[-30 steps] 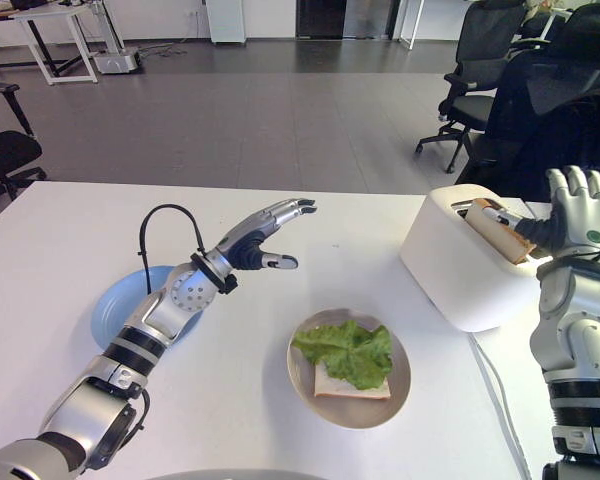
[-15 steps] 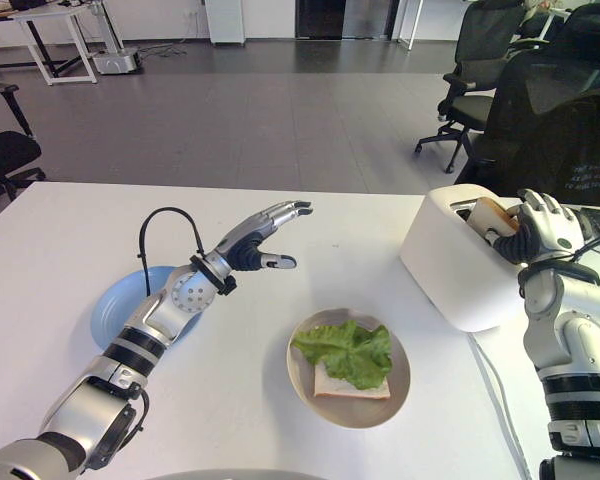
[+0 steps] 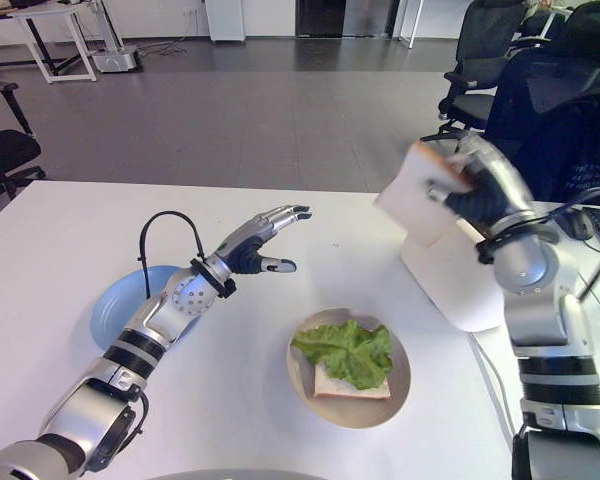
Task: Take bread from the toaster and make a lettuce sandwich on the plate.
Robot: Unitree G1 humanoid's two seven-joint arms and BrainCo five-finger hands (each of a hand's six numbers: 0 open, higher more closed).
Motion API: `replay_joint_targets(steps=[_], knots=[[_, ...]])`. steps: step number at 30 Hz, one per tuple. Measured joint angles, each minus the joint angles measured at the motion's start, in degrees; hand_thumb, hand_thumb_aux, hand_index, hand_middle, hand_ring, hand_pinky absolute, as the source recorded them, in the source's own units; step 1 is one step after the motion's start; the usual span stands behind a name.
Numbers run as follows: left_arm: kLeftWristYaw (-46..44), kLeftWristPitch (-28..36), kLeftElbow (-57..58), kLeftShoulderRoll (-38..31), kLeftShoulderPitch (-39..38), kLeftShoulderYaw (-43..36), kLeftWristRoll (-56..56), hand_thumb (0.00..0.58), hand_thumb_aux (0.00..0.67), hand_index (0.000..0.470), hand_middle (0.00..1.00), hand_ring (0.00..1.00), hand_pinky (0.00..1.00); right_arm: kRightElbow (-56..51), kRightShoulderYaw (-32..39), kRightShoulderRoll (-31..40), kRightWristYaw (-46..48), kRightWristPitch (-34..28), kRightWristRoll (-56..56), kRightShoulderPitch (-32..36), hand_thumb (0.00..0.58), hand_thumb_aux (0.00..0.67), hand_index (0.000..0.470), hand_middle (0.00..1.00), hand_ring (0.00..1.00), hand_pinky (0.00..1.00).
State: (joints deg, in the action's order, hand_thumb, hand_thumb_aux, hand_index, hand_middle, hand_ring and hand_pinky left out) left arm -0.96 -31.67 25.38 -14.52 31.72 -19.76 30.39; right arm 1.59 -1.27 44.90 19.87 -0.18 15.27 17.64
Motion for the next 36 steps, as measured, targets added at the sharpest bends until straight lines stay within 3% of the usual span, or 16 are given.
replay_joint_targets(steps=[6,13,23,33,36], knots=[[-0.1,0.4,-0.5,0.0,-0.1,0.0,0.0,0.0,0.0,0.0,0.0,0.0,0.0,7.8,1.9,2.0,18.8,-2.7,-11.5,-6.5,0.58,0.67,0.47,0.0,0.0,0.0],[-0.2,0.5,-0.6,0.0,-0.1,0.0,0.0,0.0,0.0,0.0,0.0,0.0,0.0,10.4,1.2,2.8,26.8,-7.8,-17.5,-8.7,0.58,0.67,0.47,0.0,0.0,0.0],[-0.2,0.5,-0.8,0.1,-0.1,0.0,0.0,0.0,0.0,0.0,0.0,0.0,0.0,7.9,5.2,2.2,31.4,-8.4,-18.0,-11.7,0.58,0.67,0.47,0.0,0.0,0.0],[-0.6,0.2,-1.5,0.2,-0.6,-0.4,0.0,0.0,0.0,0.0,0.0,0.0,0.0,-2.1,6.9,-0.9,32.3,-5.7,-18.6,-11.2,0.58,0.67,0.47,0.0,0.0,0.0],[-6.6,-5.3,-4.1,0.9,-2.7,-4.1,-5.8,0.0,0.0,0.0,0.0,0.0,0.0,-5.7,7.6,-1.8,32.3,-3.4,-18.5,-10.4,0.58,0.67,0.47,0.0,0.0,0.0]])
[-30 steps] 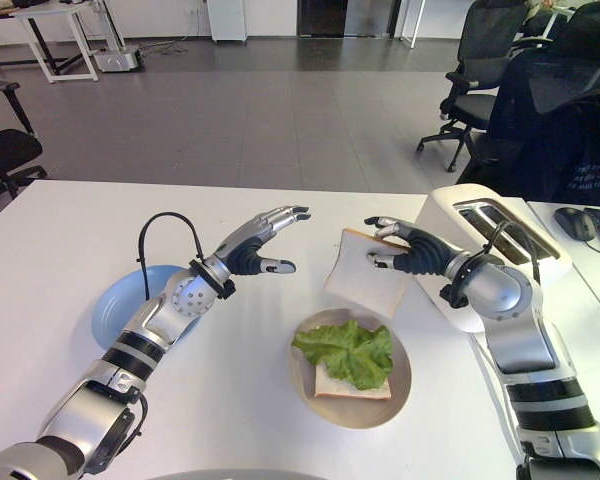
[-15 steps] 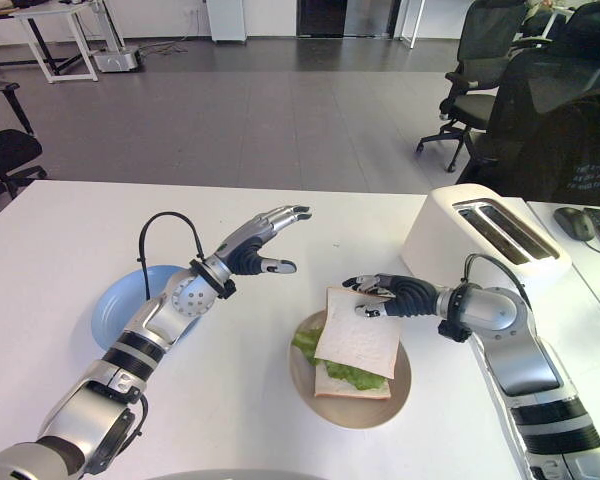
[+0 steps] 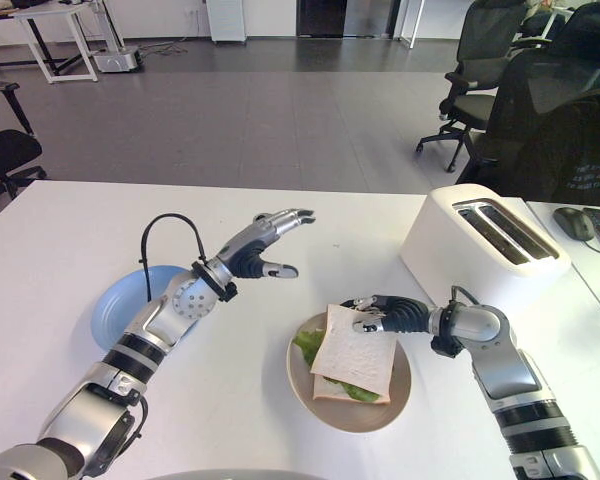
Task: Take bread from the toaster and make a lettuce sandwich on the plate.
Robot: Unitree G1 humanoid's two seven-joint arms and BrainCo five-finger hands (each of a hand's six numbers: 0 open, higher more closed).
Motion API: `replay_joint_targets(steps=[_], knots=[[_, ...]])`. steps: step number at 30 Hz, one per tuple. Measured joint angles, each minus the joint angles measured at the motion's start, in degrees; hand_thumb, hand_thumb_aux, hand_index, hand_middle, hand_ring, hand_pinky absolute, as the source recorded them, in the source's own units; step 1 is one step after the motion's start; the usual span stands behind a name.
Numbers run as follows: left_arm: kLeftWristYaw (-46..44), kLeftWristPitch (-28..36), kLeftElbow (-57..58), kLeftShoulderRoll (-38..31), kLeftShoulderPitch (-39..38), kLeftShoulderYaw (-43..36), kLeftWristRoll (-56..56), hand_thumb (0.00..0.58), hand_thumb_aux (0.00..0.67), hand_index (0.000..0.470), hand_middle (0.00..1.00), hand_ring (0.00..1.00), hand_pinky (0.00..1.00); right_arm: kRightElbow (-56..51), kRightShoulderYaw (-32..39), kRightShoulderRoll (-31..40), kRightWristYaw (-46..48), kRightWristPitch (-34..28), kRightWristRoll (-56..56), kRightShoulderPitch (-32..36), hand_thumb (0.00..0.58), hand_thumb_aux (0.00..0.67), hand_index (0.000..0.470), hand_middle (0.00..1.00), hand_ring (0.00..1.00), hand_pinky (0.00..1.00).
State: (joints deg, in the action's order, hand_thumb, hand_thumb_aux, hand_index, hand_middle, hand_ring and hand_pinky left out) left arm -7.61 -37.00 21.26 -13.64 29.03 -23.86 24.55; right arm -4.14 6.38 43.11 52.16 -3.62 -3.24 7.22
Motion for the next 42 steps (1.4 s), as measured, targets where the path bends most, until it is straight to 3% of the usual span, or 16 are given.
replay_joint_targets(steps=[5,10,18,23,24,32,37,42], knots=[[-14.1,-7.4,-3.7,2.2,-4.8,-10.0,-11.4,0.0,0.0,0.0,0.0,0.0,0.0,-2.8,1.0,-0.4,-0.3,3.1,0.5,0.6,0.58,0.67,0.47,0.0,0.0,0.0],[-26.3,-5.9,-1.8,4.1,-7.6,-15.5,-20.6,0.0,0.0,0.0,0.0,0.0,0.0,-3.8,1.1,-0.5,-0.6,4.2,0.9,1.0,0.58,0.67,0.47,0.0,0.0,0.0],[-29.3,-7.2,11.0,7.2,-6.1,-14.9,-18.5,0.0,0.0,0.0,0.0,0.0,0.0,-3.3,1.0,-0.5,-0.7,3.8,1.0,1.0,0.58,0.67,0.47,0.0,0.0,0.0],[-25.3,-7.0,18.5,10.9,-3.0,-15.8,-14.2,0.0,0.0,0.0,0.0,0.0,0.0,-3.3,0.4,-0.3,-1.8,2.5,1.6,1.0,0.58,0.67,0.47,0.0,0.0,0.0],[-25.3,-7.0,19.3,11.4,-2.9,-15.6,-14.5,0.0,0.0,0.0,0.0,0.0,0.0,-3.3,0.3,-0.1,-1.8,2.4,1.8,1.0,0.0,0.0,0.0,0.0,0.0,0.0],[-27.7,-5.3,23.0,14.4,-0.7,-13.8,-16.8,0.0,0.0,0.0,0.0,0.0,0.0,-2.6,-4.4,-3.6,-5.4,2.3,0.5,1.2,0.0,0.0,0.0,0.0,0.0,0.0],[-30.3,-2.2,25.1,15.7,0.5,-13.5,-17.4,0.0,0.0,0.0,0.0,0.0,0.0,-0.6,-12.4,-9.8,-14.2,4.2,-7.0,12.8,0.0,0.0,0.0,0.0,0.0,0.0],[-31.8,-1.5,26.1,16.2,0.6,-12.8,-18.9,0.0,0.0,0.0,0.0,0.0,0.0,-0.3,-13.7,-11.3,-15.7,3.7,-8.3,13.9,0.0,0.0,0.0,0.0,0.0,0.0]])
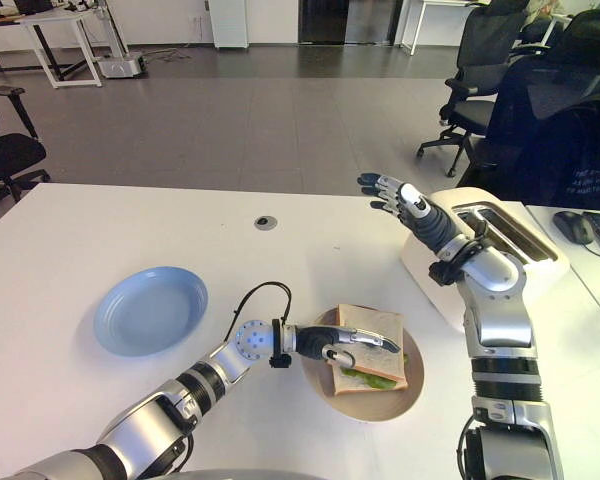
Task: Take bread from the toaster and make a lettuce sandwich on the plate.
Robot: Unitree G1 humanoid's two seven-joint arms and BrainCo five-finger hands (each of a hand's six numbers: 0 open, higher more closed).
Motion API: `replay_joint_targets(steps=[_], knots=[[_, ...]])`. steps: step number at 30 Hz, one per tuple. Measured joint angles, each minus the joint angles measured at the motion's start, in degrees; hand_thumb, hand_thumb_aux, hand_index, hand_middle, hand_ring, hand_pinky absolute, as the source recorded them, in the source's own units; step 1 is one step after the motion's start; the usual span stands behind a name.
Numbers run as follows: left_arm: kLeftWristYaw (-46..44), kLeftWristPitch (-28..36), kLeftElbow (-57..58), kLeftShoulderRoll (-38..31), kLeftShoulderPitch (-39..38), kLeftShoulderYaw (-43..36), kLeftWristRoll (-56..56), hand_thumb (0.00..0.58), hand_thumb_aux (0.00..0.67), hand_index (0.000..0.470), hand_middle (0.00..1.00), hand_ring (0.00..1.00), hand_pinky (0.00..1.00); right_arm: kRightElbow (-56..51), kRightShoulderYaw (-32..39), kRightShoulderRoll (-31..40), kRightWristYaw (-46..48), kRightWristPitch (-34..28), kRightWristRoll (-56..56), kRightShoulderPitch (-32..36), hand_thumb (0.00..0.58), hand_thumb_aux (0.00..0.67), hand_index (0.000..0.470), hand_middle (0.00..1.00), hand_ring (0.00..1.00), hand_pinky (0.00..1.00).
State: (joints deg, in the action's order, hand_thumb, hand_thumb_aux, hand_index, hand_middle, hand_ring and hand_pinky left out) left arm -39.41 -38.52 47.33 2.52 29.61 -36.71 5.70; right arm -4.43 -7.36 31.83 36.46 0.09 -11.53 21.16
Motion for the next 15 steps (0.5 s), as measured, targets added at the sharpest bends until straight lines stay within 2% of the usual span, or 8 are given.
replay_joint_targets(steps=[3,4,5,6,7,8,9,15], knots=[[0.0,0.0,0.0,-0.1,0.0,0.2,0.0,0.0,0.0,0.0,0.0,0.0,0.0,2.4,-0.4,-0.2,-0.1,-3.1,-1.9,-0.6,0.0,0.0,0.0,0.05,0.05,0.05],[-0.2,0.0,-0.2,-0.3,-0.2,0.9,-0.1,0.0,0.0,0.0,0.0,0.0,0.0,3.3,-0.6,-0.2,-0.3,-4.1,-2.0,-0.8,0.0,0.0,0.0,1.0,1.0,1.0],[-0.6,0.1,-1.1,-0.8,-0.3,1.9,-0.6,0.0,0.0,0.0,1.0,1.0,1.0,3.9,-0.8,-0.2,-0.5,-4.7,-2.1,-1.2,0.018,0.011,0.007,1.0,1.0,1.0],[-2.4,1.3,-2.6,-1.7,-1.0,3.8,-2.7,0.0,0.0,0.0,1.0,1.0,1.0,5.0,-1.4,-0.1,-0.5,-5.2,-2.8,-1.9,0.398,0.294,0.206,1.0,1.0,1.0],[-3.5,2.4,-4.0,-2.8,-1.4,5.7,-4.9,0.0,0.0,0.0,1.0,1.0,1.0,6.0,-1.5,-0.2,-0.5,-5.3,-3.3,-2.4,0.573,0.596,0.418,1.0,1.0,1.0],[-4.8,4.3,-6.1,-4.5,-1.9,8.7,-8.1,0.436,0.336,0.236,1.0,1.0,1.0,7.5,-1.5,-0.2,-0.4,-5.4,-3.7,-2.8,0.58,0.67,0.47,1.0,1.0,1.0],[-5.7,5.3,-7.7,-5.8,-2.1,10.5,-9.8,0.58,0.67,0.47,1.0,1.0,1.0,8.2,-1.6,-0.4,-0.6,-5.3,-3.7,-2.9,0.58,0.67,0.47,1.0,1.0,1.0],[-10.3,6.5,-12.6,-6.6,-2.4,15.7,-15.6,0.58,0.67,0.47,1.0,1.0,1.0,9.7,0.2,-2.5,7.6,-2.2,-9.7,-4.7,0.58,0.67,0.47,1.0,1.0,1.0]])
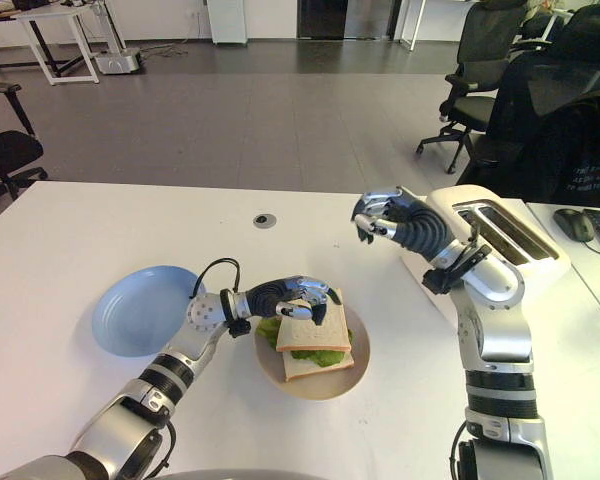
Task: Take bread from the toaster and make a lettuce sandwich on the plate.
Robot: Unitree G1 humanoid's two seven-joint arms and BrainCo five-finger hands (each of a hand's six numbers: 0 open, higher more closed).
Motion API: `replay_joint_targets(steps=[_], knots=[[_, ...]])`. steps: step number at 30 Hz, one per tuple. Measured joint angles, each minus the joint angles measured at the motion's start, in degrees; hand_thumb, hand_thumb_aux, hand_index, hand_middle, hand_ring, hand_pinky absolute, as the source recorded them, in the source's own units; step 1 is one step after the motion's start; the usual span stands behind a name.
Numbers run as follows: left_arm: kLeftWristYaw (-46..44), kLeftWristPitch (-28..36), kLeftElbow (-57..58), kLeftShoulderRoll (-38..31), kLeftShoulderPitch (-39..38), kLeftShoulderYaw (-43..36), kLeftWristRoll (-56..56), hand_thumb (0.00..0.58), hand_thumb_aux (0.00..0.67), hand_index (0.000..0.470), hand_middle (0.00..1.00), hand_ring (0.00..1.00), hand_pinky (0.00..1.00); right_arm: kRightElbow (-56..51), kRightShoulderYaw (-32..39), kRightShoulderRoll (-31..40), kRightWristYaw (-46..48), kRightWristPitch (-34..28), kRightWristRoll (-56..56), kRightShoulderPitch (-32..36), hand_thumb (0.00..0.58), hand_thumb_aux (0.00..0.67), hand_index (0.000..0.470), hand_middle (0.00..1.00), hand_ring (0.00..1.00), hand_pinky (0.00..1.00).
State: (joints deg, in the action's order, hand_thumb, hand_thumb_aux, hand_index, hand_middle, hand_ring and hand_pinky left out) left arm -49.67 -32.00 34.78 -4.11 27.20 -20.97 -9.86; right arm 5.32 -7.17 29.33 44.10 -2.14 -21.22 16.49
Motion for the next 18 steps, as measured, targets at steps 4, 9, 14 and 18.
replay_joint_targets(steps=[4,9,14,18], knots=[[-9.4,6.0,-11.1,-1.6,-4.9,-1.3,-7.0,0.58,0.67,0.47,1.0,1.0,1.0,1.2,6.2,3.5,10.0,-5.4,-1.5,-5.5,0.58,0.67,0.47,1.0,1.0,1.0],[-23.3,26.1,-29.2,-15.9,-14.4,-8.9,-10.5,0.58,0.67,0.47,1.0,1.0,1.0,11.4,18.8,13.9,24.0,-13.8,-0.9,-19.9,0.58,0.67,0.47,1.0,1.0,1.0],[-27.7,36.4,-41.0,-24.3,-20.3,-11.4,-11.5,0.58,0.67,0.47,1.0,1.0,1.0,16.2,21.1,17.5,27.2,-16.8,-2.3,-24.9,0.58,0.67,0.47,1.0,1.0,1.0],[-26.8,37.5,-40.3,-26.3,-21.0,-12.2,-7.7,0.58,0.67,0.47,1.0,1.0,1.0,15.3,22.4,18.1,26.3,-16.9,-0.6,-25.8,0.58,0.67,0.47,1.0,1.0,1.0]])
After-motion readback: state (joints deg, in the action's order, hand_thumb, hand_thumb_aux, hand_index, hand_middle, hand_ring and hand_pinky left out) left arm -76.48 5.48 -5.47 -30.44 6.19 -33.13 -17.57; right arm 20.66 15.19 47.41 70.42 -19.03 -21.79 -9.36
